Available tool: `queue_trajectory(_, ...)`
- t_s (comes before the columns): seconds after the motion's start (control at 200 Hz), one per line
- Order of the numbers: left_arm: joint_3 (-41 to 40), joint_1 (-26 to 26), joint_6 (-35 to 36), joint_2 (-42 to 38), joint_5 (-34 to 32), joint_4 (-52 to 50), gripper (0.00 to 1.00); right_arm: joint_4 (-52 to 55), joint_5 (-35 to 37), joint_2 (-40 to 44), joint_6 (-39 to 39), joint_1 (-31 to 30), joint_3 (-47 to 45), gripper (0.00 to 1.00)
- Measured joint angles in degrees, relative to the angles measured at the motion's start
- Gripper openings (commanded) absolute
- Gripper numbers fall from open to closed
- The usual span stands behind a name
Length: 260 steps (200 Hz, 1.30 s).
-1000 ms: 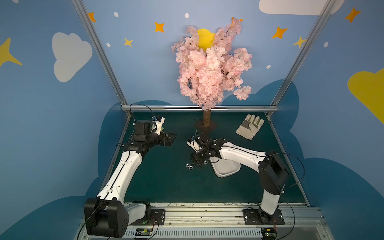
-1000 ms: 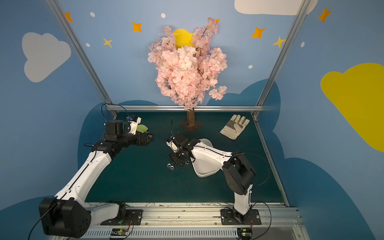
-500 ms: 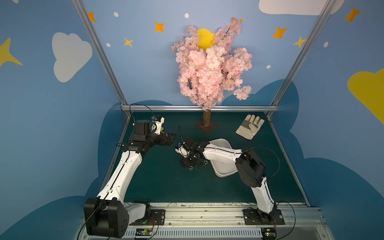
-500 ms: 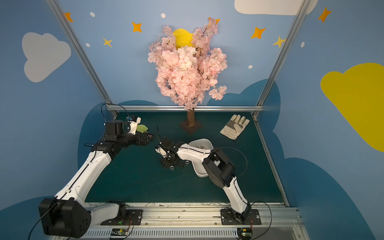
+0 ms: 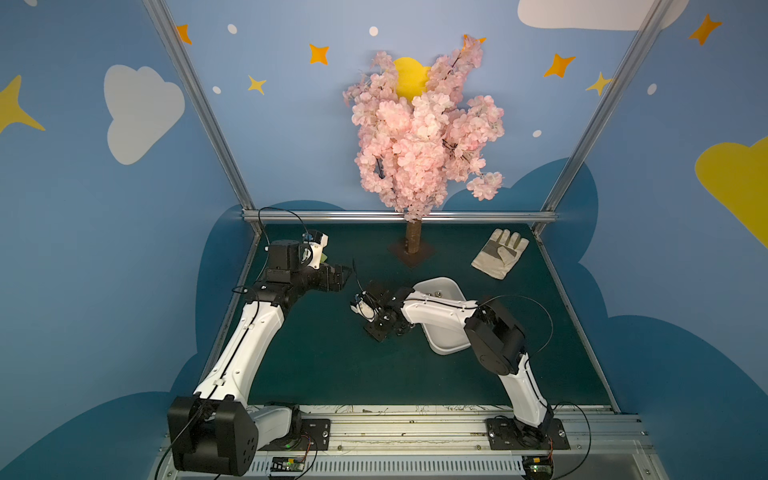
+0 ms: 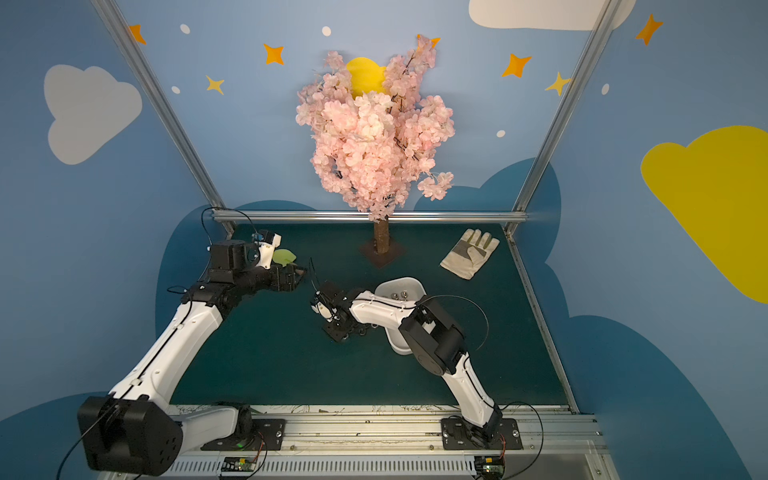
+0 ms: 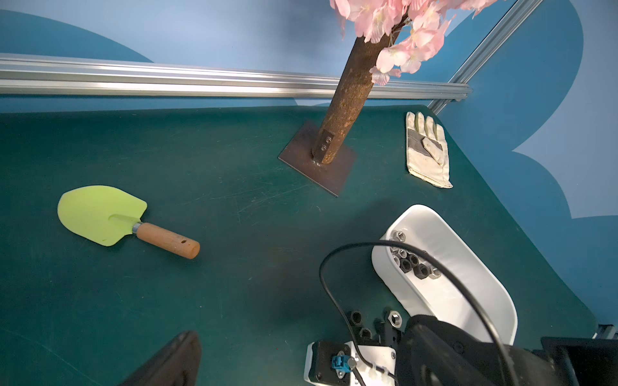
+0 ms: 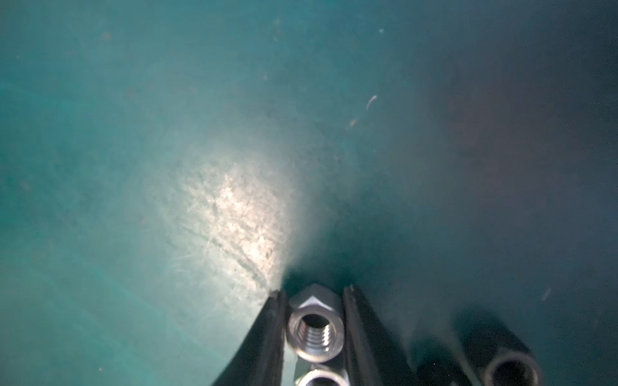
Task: Put the nuts on the desktop into the storage box
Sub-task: Pick up the nut from the center of the board, then place the nut in the storage box.
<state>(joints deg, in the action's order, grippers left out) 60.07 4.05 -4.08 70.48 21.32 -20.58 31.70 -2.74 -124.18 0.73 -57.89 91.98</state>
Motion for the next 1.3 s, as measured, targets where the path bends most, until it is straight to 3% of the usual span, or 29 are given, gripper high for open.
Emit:
queue_trajectory(0.341, 0.0, -0.04, 0.0, 0.0, 0.0, 0.0, 1.0, 0.31, 3.04, 3.5, 0.66, 0.02, -0.87, 0.18)
queue_trajectory(0.546, 0.0, -0.04, 0.0, 0.0, 0.02, 0.02, 1.0, -0.42, 5.29, 19.08, 3.21, 3.15, -5.81, 0.19)
queue_trajectory(0.731, 0.0, -0.04, 0.0, 0.0, 0.02, 0.02, 1.0, -0.85, 7.91, 29.38, 5.33, 12.68, -11.87, 0.19)
queue_trajectory(0.966, 0.0, -0.04, 0.0, 0.0, 0.04, 0.02, 1.0, 3.69, 8.59, 29.29, 7.23, 22.08, -21.05, 0.19)
queue_trajectory(1.302, 0.0, -0.04, 0.0, 0.0, 0.04, 0.02, 1.0, 6.47, 5.55, 20.83, 8.07, 22.4, -19.8, 0.19)
